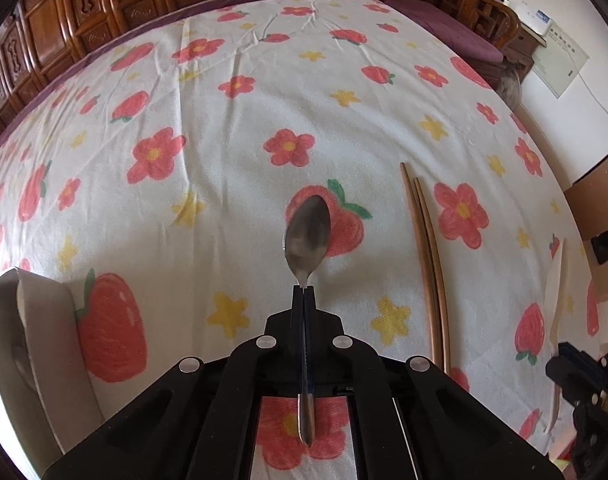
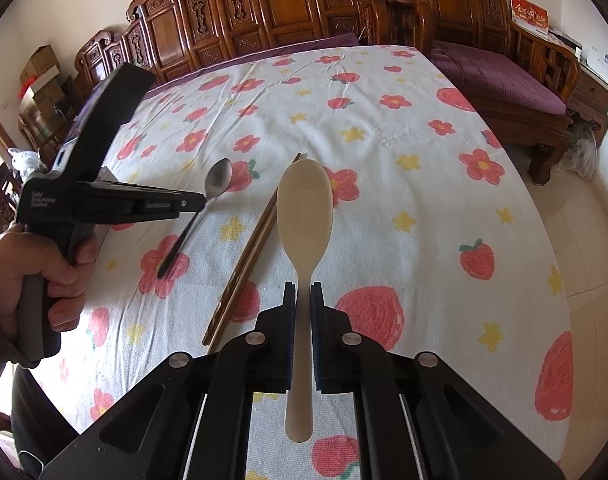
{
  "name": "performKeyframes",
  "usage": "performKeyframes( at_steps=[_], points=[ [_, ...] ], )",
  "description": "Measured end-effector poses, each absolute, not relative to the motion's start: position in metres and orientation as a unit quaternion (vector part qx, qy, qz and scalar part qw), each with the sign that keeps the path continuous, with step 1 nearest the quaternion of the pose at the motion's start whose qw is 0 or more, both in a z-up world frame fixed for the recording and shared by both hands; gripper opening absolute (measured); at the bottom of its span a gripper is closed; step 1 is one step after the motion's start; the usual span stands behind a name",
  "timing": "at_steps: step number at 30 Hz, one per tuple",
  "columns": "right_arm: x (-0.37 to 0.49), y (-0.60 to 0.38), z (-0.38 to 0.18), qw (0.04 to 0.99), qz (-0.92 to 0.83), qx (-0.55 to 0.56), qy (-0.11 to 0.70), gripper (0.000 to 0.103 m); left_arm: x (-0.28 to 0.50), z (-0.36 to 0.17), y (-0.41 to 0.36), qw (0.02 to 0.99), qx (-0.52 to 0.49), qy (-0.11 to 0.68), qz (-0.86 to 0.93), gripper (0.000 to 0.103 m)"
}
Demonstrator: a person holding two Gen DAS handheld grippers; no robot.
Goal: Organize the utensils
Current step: 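Grasp the steel spoon by its handle with the left tool while the right tool holds the white spoon, then carry the steel spoon into the silver tray and open the left tool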
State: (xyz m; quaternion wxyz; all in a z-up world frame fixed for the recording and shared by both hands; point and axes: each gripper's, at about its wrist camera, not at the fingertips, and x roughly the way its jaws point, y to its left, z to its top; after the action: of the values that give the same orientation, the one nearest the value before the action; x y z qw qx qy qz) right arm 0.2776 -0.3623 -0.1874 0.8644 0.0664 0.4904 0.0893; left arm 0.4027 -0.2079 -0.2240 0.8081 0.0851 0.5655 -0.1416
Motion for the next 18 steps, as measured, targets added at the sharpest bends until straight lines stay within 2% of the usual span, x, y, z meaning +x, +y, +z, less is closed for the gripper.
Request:
performKeyframes(
  at_steps=[12,14,15,18],
  points=[
    [0.276,-0.359,-0.183,0.867,0.092,0.062,0.486,0.009,0.404,-0.217,-0.197,0.808,0.078,0.566,-0.144,0.001],
    [0.276,-0.359,-0.184,0.867,0.092,0.062,0.487,0.009,0.406,-0.218,-0.199,0.804,0.078,0.571,-0.145,0.021],
    [0.277,-0.359,-0.184,0.867,0.091,0.063,0.487,0.009,0.407,-0.218,-0.2,0.802,0.076,0.573,-0.148,0.024],
    [0.276,-0.36,-0.184,0.867,0.091,0.064,0.486,0.009,0.408,-0.223,-0.205,0.795,0.085,0.582,-0.15,0.024]
  ],
)
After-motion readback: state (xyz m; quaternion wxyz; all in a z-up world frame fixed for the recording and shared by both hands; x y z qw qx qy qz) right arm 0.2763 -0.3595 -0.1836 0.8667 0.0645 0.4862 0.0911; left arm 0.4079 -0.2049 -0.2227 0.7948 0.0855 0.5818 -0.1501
